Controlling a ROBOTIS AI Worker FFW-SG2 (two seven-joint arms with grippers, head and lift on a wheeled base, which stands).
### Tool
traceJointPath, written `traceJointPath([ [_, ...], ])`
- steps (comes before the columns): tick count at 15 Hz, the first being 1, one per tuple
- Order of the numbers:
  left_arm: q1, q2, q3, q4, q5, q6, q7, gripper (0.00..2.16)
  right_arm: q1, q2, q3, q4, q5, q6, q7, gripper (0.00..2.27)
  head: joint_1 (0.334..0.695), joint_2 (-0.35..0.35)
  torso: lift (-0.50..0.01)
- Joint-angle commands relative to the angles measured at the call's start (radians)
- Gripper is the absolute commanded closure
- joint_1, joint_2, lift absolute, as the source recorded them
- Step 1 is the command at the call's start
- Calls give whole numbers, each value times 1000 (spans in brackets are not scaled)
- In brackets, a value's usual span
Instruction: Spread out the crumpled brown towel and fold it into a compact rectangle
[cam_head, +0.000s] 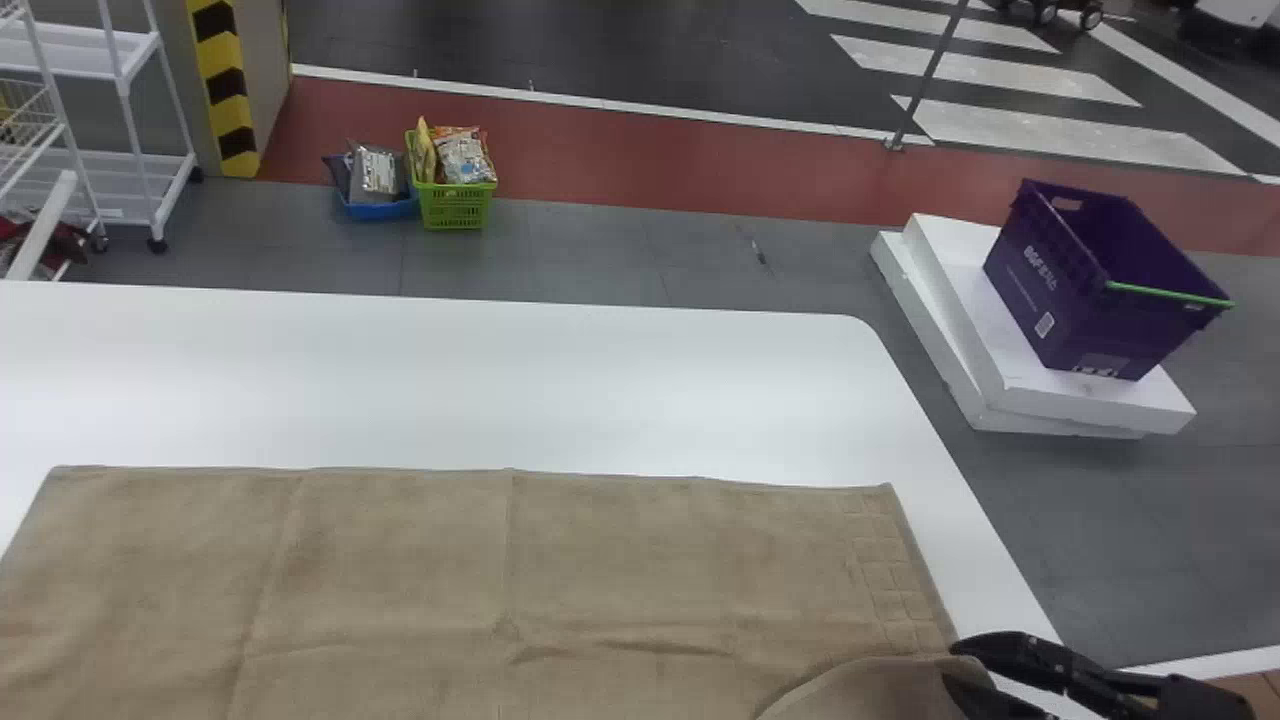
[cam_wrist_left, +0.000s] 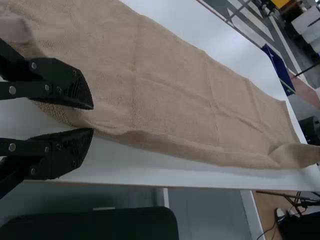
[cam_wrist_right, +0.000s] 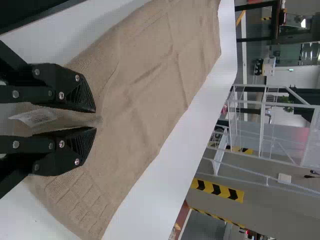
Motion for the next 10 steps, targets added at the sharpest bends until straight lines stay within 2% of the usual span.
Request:
traceJointPath([
  [1,0,-2,40,-7,-4,4,-20,39,-2,0,-47,-13,-68,61,6,103,695,-267,-127],
  [3,-9,-5,88,-10,-7,4,-61,56,-2,0,-99,-36,-126,140,6,100,695,-271,-127],
  [7,-38,-20,161,-52,29,28,-69,56,-66,1,-175,-50,-221,315,6,113,695,-258,-127],
  [9,-46,-41,147,-101,48,169,-11,56,-149,11,-202,-50,-235,463,6,120,695,-256,-127],
  [10,-53,-54,118,-113,48,225,55,66,-189,14,-198,-50,-221,512,6,134,695,-254,-127],
])
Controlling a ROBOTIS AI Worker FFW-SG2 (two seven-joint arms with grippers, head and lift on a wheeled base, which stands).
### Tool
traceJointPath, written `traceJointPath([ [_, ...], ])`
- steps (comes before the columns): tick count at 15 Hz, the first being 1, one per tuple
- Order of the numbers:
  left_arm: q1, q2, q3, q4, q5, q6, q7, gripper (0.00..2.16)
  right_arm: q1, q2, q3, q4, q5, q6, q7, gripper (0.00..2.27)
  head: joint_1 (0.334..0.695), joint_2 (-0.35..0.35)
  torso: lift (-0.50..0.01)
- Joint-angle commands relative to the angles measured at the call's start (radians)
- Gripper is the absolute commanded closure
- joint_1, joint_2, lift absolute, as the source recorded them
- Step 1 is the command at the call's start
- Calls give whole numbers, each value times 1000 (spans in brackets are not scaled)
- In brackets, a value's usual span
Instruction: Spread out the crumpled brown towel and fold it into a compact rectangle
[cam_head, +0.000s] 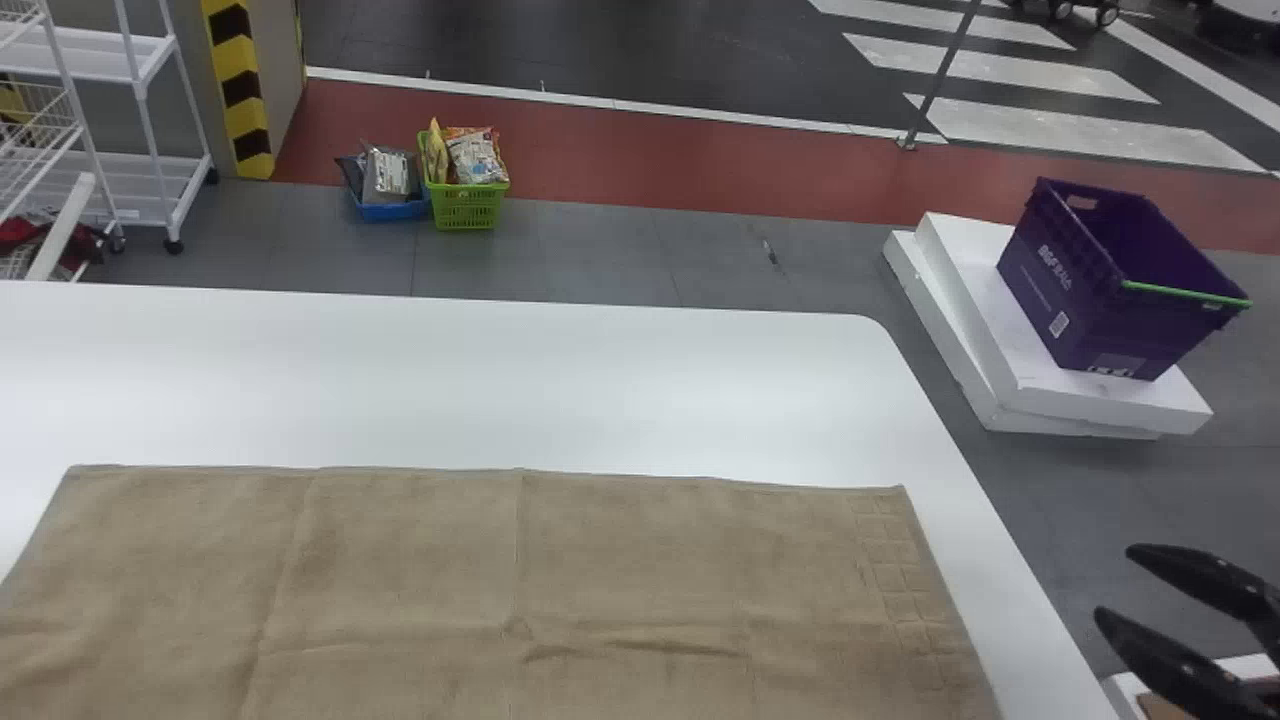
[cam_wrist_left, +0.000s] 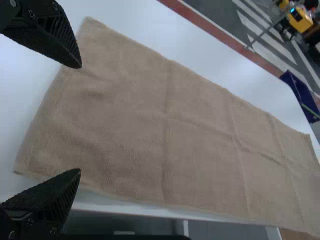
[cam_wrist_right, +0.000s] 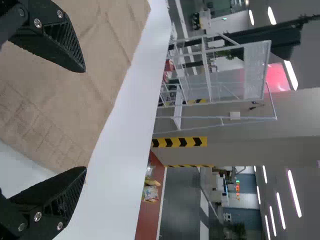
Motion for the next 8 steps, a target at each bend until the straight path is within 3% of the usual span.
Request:
traceJointPath([
  [1,-13,-19,-61,-22,6,123,105,70,-86,5,0,0,26,118,6,154,695,-248,-127],
  [3,-41,-35,-125,-2,28,187,209,76,-153,14,17,0,61,226,6,205,695,-237,-127],
  [8,-140,-86,-231,25,75,273,293,134,-262,37,78,-35,183,364,-6,275,695,-219,-127],
])
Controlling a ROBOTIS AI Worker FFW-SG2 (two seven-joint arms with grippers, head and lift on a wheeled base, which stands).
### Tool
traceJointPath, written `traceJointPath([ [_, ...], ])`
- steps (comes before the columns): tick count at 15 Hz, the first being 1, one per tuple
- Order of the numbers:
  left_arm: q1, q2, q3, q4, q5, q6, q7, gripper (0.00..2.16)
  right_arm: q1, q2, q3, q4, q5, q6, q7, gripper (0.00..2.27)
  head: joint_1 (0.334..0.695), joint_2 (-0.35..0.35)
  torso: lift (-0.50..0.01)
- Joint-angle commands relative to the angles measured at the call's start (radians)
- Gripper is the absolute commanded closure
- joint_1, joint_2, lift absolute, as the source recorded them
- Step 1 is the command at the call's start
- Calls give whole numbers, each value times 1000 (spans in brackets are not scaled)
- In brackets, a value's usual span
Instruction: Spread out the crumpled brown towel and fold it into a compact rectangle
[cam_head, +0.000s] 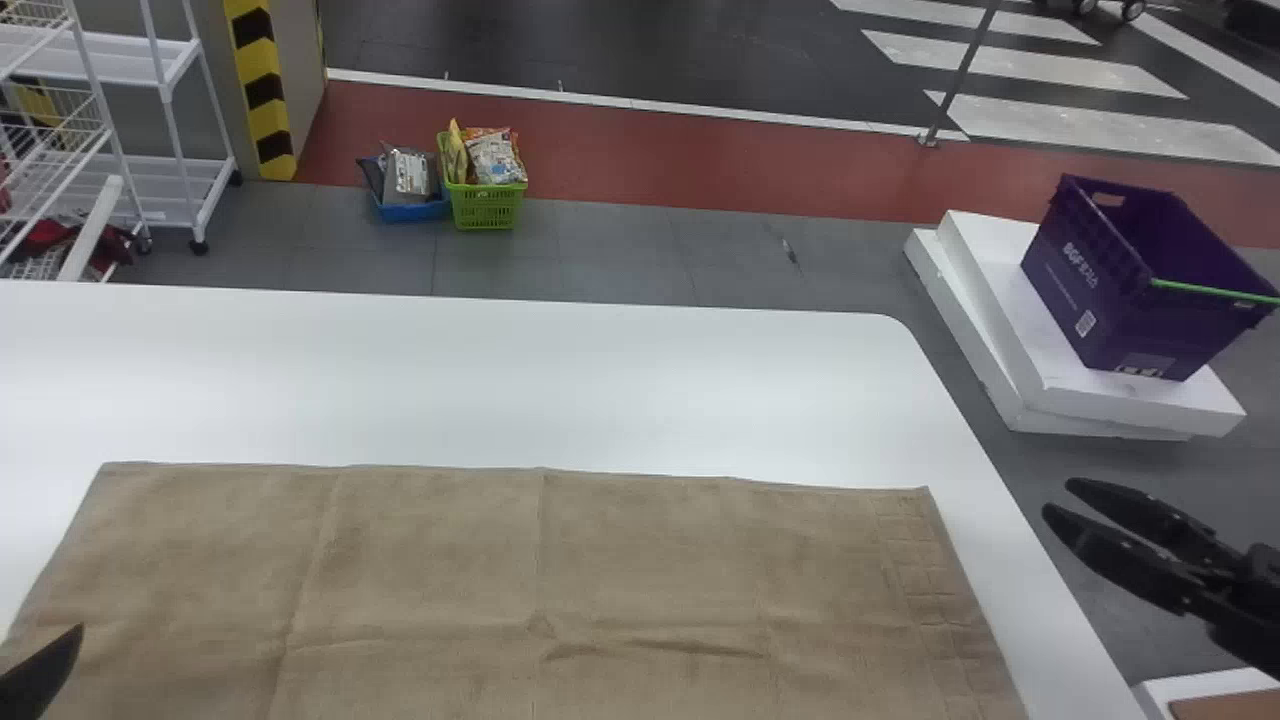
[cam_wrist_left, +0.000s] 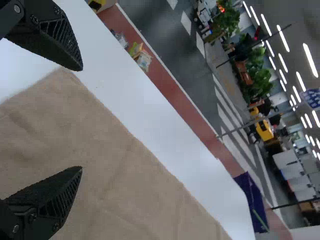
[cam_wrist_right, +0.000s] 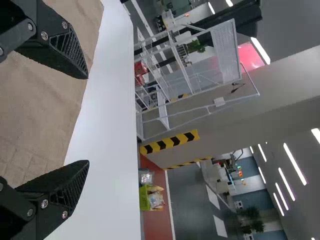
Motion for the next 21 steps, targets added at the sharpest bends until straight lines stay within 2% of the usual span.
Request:
traceJointPath([
  [1,-66,-3,-60,24,-4,24,5,134,-36,4,22,-3,42,22,-1,275,695,-221,-127],
  [3,-155,-3,-98,74,-29,24,-3,147,-36,15,35,-3,61,22,-4,275,695,-232,-127],
  [6,-281,-3,-160,154,-121,60,22,140,-36,22,34,2,53,16,-111,272,695,-246,-127],
  [8,-339,-3,-190,214,-144,82,39,144,-38,31,42,3,67,19,-189,272,695,-258,-127],
  [9,-374,-3,-198,255,-160,82,31,161,-39,31,42,5,70,19,-203,272,695,-264,-127],
  [13,-514,10,-198,429,-300,79,-115,272,-39,33,31,7,67,25,-205,269,695,-279,-127],
  [15,-554,17,-198,479,-334,79,-156,279,-39,33,25,13,67,22,-205,265,695,-277,-127],
  [17,-593,31,-192,511,-374,79,-185,549,-39,33,25,16,67,22,-205,265,695,-274,-127],
  [18,-607,39,-178,525,-384,79,-214,603,-39,33,25,19,62,22,-205,262,695,-272,-127],
  [21,-612,85,-163,545,-410,79,-236,603,-41,21,22,49,58,16,-206,238,695,-249,-127],
])
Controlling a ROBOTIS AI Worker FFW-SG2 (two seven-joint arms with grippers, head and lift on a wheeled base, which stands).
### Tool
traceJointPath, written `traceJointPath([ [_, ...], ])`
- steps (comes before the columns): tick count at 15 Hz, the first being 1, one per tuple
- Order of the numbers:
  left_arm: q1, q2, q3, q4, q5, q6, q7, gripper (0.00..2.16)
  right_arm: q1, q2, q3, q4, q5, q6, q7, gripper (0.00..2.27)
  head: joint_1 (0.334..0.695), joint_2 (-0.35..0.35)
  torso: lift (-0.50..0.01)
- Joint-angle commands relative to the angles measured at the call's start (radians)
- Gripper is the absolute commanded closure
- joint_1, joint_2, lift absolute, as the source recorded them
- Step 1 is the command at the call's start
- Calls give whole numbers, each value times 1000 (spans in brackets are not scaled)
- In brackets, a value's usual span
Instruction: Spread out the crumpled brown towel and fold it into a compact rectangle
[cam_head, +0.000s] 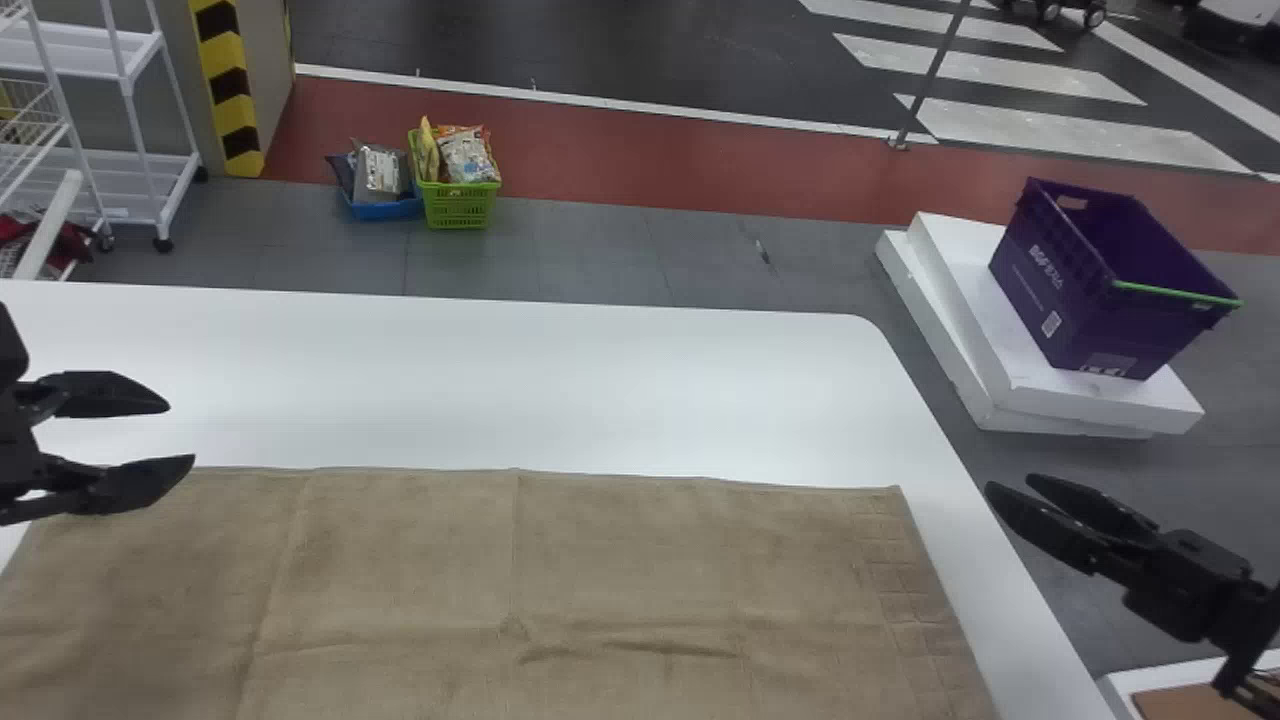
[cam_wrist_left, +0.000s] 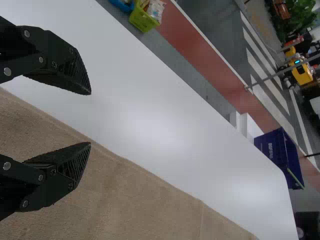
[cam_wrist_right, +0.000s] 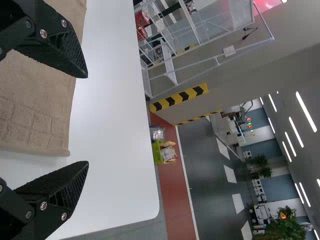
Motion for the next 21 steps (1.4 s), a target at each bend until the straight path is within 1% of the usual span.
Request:
traceJointPath([
  [1,-2,27,13,19,-35,0,-6,603,-1,-8,-6,24,-5,-7,-1,238,695,-233,-127],
  [3,-15,32,14,49,-78,0,4,603,-7,-11,-4,45,-8,-11,-1,238,695,-220,-127],
  [7,-46,32,8,112,-119,0,54,603,-9,-12,8,73,-6,-35,-5,235,695,-197,-127],
  [9,-57,33,14,139,-142,0,59,603,-9,-26,7,93,-14,-47,-7,235,695,-190,-127],
  [12,-61,46,20,162,-148,0,60,606,-9,-35,2,108,-19,-60,-8,235,695,-185,-127],
  [18,-64,49,22,174,-157,0,53,606,-10,-34,21,116,-19,-63,-15,235,695,-174,-127],
  [19,-68,49,22,182,-162,0,53,653,-12,-35,21,121,-19,-69,-15,235,695,-171,-127],
  [21,-74,49,20,193,-163,0,57,667,-12,-35,19,127,-19,-75,-15,235,695,-170,-127],
])
